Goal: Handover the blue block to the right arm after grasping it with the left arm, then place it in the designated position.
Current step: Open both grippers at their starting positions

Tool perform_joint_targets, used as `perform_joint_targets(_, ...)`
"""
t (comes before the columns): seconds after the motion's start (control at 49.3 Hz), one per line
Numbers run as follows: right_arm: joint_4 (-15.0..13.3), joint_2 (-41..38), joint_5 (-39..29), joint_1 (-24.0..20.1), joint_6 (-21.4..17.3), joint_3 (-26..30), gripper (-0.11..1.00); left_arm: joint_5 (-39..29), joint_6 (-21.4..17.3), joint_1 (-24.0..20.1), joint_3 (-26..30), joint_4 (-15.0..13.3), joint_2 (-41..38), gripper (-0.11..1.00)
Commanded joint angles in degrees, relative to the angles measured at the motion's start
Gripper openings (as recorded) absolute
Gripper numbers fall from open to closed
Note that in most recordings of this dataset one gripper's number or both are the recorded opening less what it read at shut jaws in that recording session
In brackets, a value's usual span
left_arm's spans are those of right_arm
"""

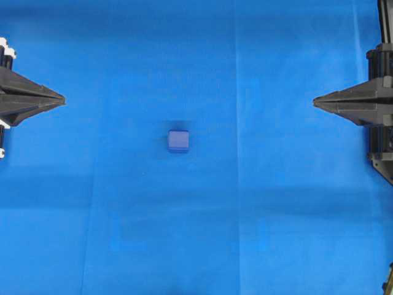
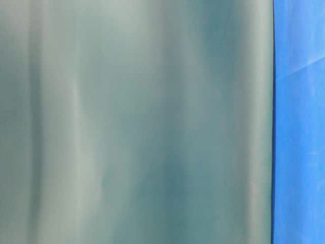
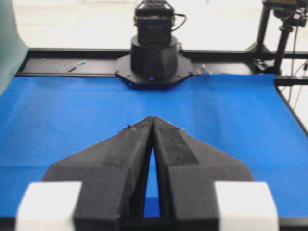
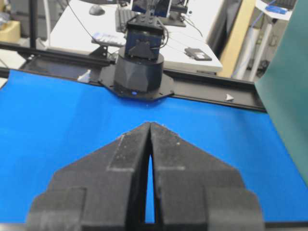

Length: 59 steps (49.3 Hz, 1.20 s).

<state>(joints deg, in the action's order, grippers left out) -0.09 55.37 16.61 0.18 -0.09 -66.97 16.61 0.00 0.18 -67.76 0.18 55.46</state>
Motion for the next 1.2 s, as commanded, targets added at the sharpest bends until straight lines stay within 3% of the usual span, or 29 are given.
perform_joint_targets(0.0, 0.2, -0.9, 0.4, 0.0, 0.1, 1.3, 0.01, 0.6, 0.0, -0.3, 1.1, 0.2, -0.3, 0.0)
perform_joint_targets(0.69, -0.1, -3.6, -2.5, 0.0, 0.5, 2.9, -0.02, 0.2, -0.1, -0.3, 1.1, 0.2, -0.4, 0.01)
perform_joint_targets(0.771, 0.0, -3.6, -3.3, 0.0, 0.1, 2.9, -0.02, 0.5, 0.0, -0.3, 1.1, 0.2, -0.1, 0.14)
perform_joint_targets(0.892, 0.0, -3.4, -3.3, 0.0, 0.0, 3.0, -0.01, 0.4, 0.3, -0.3, 1.1, 0.2, 0.0, 0.48)
perform_joint_targets(1.034, 0.2, -3.5, -2.9, 0.0, -0.1, 3.1, 0.27, 0.1, 0.4, -0.3, 1.0, 0.1, 0.1, 0.85)
perform_joint_targets(1.095, 0.2, -3.7, -2.6, 0.1, -0.1, 3.0, 0.45, 0.1, 0.3, -0.2, 1.0, 0.2, 0.1, 0.92)
perform_joint_targets(1.176, 0.2, -4.1, -2.6, 0.1, -0.1, 3.0, 0.7, 0.2, 0.4, -0.1, 1.1, 0.1, 0.1, 0.93)
